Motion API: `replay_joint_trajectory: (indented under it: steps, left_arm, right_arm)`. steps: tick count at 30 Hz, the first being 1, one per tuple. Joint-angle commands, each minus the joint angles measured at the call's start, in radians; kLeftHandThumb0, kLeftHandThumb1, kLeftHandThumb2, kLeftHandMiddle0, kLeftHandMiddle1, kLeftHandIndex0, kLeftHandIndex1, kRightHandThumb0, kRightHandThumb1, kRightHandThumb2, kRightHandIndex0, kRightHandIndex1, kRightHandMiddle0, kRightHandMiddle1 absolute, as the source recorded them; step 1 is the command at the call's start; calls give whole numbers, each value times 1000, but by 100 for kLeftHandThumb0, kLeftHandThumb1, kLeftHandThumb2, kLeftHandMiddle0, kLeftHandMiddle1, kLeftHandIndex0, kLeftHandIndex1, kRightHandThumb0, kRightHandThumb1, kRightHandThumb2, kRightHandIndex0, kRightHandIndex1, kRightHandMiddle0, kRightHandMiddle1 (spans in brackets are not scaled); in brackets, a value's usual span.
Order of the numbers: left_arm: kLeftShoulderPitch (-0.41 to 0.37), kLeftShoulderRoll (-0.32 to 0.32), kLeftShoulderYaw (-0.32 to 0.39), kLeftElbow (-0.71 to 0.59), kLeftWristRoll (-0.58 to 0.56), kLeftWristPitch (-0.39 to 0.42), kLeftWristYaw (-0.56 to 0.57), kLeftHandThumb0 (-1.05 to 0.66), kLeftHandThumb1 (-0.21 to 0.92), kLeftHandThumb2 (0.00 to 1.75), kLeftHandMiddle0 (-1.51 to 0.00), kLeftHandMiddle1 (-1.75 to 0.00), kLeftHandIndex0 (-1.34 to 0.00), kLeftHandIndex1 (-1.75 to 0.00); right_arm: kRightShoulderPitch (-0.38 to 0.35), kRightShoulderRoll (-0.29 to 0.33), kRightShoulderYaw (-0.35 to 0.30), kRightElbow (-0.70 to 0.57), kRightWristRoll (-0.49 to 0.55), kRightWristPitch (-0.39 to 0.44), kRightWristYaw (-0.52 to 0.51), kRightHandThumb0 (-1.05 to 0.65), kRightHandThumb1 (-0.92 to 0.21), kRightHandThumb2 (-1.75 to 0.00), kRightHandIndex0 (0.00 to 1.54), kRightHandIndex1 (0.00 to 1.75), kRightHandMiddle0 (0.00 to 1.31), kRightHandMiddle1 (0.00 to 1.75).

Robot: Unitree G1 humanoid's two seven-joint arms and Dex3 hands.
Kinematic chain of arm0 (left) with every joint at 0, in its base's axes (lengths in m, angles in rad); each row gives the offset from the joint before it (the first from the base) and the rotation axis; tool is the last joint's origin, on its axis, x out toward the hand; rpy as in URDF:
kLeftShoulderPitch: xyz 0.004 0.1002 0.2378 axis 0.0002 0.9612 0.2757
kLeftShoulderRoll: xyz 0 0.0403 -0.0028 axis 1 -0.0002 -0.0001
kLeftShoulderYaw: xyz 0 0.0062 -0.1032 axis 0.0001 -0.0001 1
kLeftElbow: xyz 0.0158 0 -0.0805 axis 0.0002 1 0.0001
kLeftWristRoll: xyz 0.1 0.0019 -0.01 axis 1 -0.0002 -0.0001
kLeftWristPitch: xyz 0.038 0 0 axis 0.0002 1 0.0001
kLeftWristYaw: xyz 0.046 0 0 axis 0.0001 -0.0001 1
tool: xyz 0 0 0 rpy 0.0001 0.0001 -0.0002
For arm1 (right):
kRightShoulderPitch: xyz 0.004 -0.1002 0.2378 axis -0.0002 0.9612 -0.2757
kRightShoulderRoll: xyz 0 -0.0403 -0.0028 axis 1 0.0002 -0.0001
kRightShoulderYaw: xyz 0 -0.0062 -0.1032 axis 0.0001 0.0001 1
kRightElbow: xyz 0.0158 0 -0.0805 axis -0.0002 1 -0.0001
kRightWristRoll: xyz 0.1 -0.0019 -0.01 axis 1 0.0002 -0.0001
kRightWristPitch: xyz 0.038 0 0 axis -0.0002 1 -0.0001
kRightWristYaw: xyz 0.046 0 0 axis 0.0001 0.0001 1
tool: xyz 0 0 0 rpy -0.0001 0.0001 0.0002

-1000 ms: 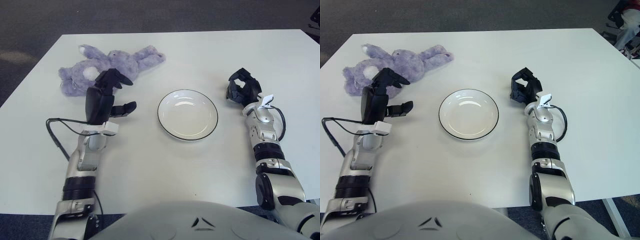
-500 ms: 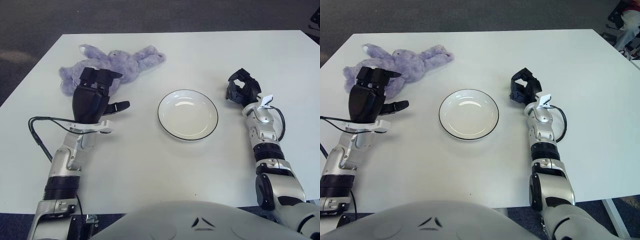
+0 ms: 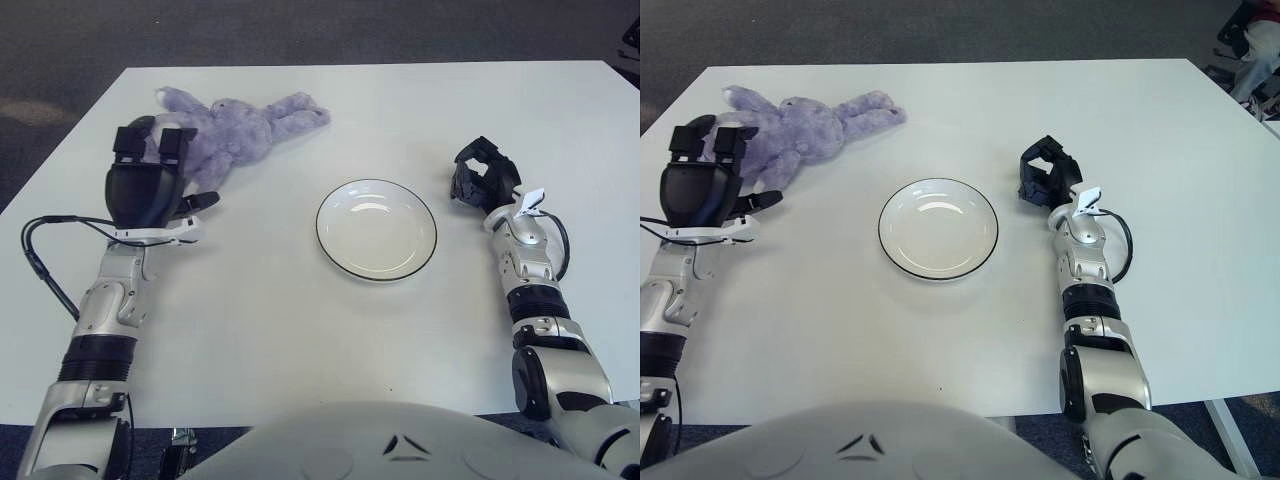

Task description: Put the doll into the plate.

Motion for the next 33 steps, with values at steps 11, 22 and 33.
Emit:
replay_joint_trajectory:
  steps: [11, 22, 33]
  left_arm:
    - [-58, 24, -81, 51, 46, 196, 22, -105, 91, 25, 0, 0, 0, -6]
    - [-70, 36, -130, 15, 53, 327, -100, -105, 92, 32, 0, 0, 0, 0]
    - [-82, 39, -149, 13, 39, 357, -117, -105, 92, 15, 0, 0, 0, 0]
  right_arm:
    - [71, 21, 25, 70, -17, 97, 11, -42, -51, -107, 100, 175, 46, 175]
    - [72, 21, 27, 68, -15, 92, 20, -42, -54, -104, 99, 175, 44, 175]
    - [73, 18, 28, 63, -14, 103, 31, -41, -55, -102, 98, 175, 43, 175]
